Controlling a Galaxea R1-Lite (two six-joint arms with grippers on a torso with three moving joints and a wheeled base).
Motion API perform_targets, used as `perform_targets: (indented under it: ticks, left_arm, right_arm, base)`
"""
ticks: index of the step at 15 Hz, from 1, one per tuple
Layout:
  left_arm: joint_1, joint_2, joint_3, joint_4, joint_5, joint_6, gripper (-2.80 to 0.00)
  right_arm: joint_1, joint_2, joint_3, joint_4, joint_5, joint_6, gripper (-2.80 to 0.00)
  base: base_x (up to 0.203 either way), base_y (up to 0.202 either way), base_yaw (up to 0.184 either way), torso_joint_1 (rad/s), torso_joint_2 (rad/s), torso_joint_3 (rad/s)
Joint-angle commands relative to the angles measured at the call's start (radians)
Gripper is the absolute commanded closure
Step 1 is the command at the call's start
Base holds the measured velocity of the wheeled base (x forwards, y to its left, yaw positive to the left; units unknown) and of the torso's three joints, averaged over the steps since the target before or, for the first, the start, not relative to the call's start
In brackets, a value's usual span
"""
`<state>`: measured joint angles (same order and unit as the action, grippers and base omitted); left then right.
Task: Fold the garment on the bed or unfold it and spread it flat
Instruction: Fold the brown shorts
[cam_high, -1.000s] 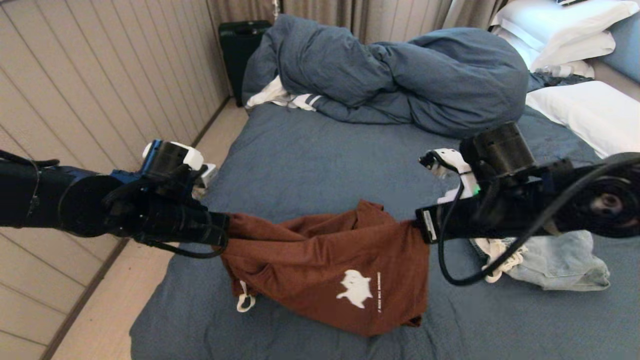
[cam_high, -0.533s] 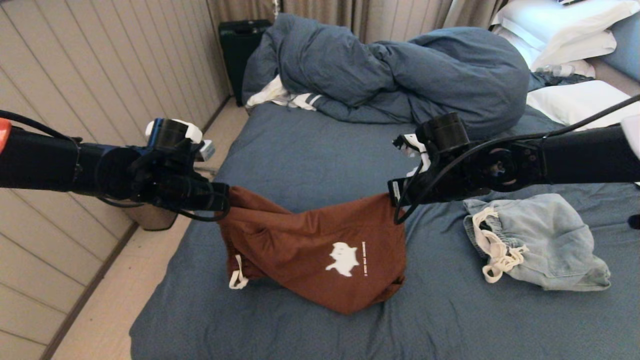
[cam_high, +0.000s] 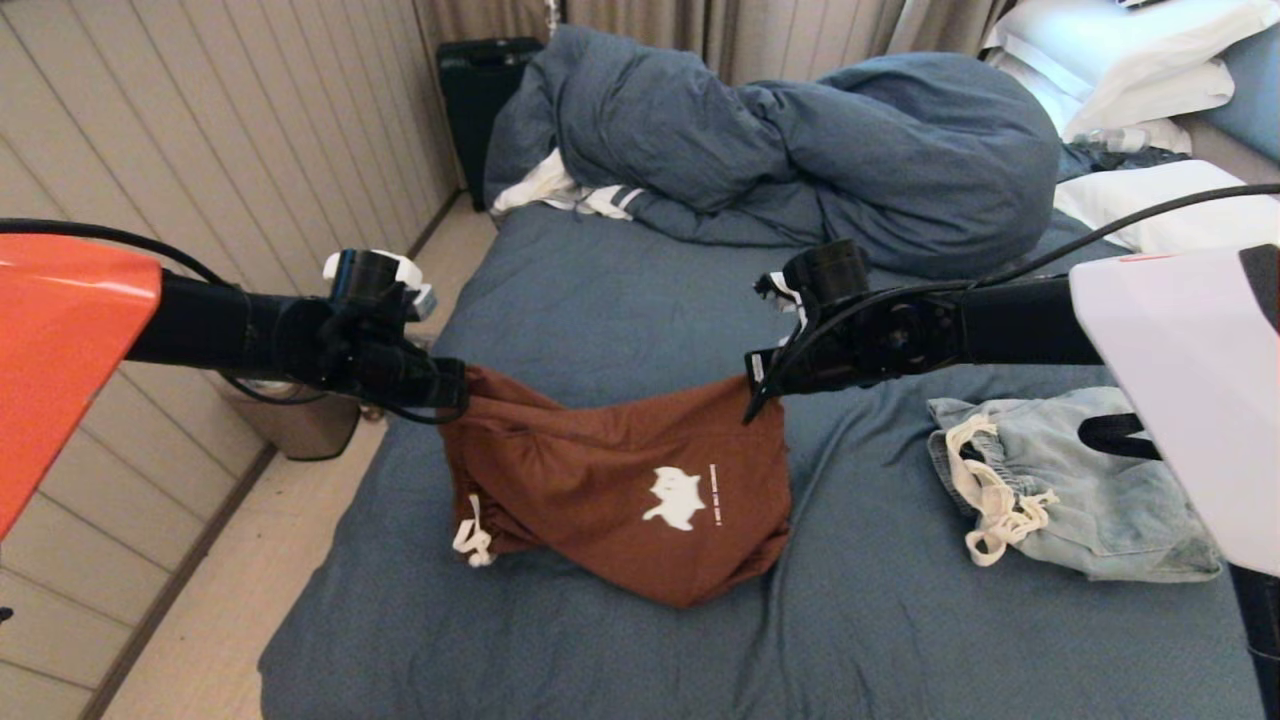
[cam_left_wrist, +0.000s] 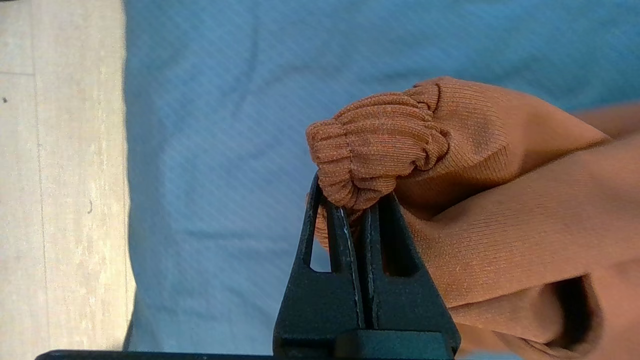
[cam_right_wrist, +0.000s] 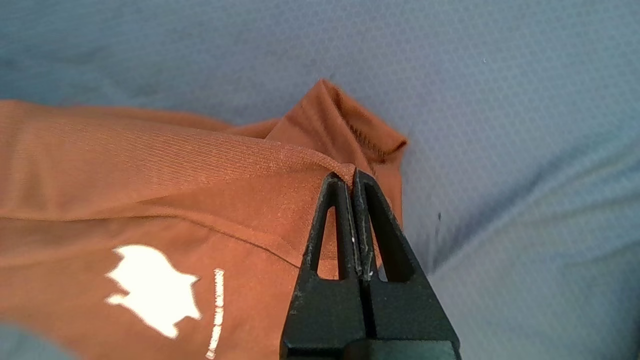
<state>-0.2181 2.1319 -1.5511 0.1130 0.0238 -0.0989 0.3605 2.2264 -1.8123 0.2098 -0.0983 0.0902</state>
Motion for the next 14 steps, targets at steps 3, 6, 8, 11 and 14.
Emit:
perform_targets:
  ticks: [3, 6, 8, 11, 14]
  left_arm:
    - [0.027, 0.089, -0.077, 0.005, -0.001, -0.001, 0.0]
    - [0.034, 0.106, -0.093, 0.007, -0.001, -0.002, -2.8]
    - [0.035, 0.099, -0.09, 0.004, 0.001, -0.002, -2.8]
    - [0.059, 0.074, -0.069, 0.004, 0.001, -0.004, -2.8]
    - [0.084, 0.063, -0.05, 0.003, 0.001, -0.004, -2.8]
  right_arm:
    - [0.005, 0.108, -0.114, 0.026, -0.032, -0.021, 0.0]
    - [0.006, 0.119, -0.136, 0.025, -0.037, -0.035, -2.8]
    - [0.008, 0.121, -0.139, 0.017, -0.037, -0.044, -2.8]
    - [0.006, 0.11, -0.139, 0.016, -0.037, -0.038, -2.8]
    - [0.006, 0.077, -0.126, 0.024, -0.039, -0.034, -2.8]
  base:
    - [0.0, 0.0, 0.0, 0.0, 0.0, 0.0]
    - [0.0, 0.0, 0.0, 0.0, 0.0, 0.0]
    - [0.0, 0.0, 0.0, 0.0, 0.0, 0.0]
    - [0.0, 0.0, 0.0, 0.0, 0.0, 0.0]
    - [0.0, 0.0, 0.0, 0.0, 0.0, 0.0]
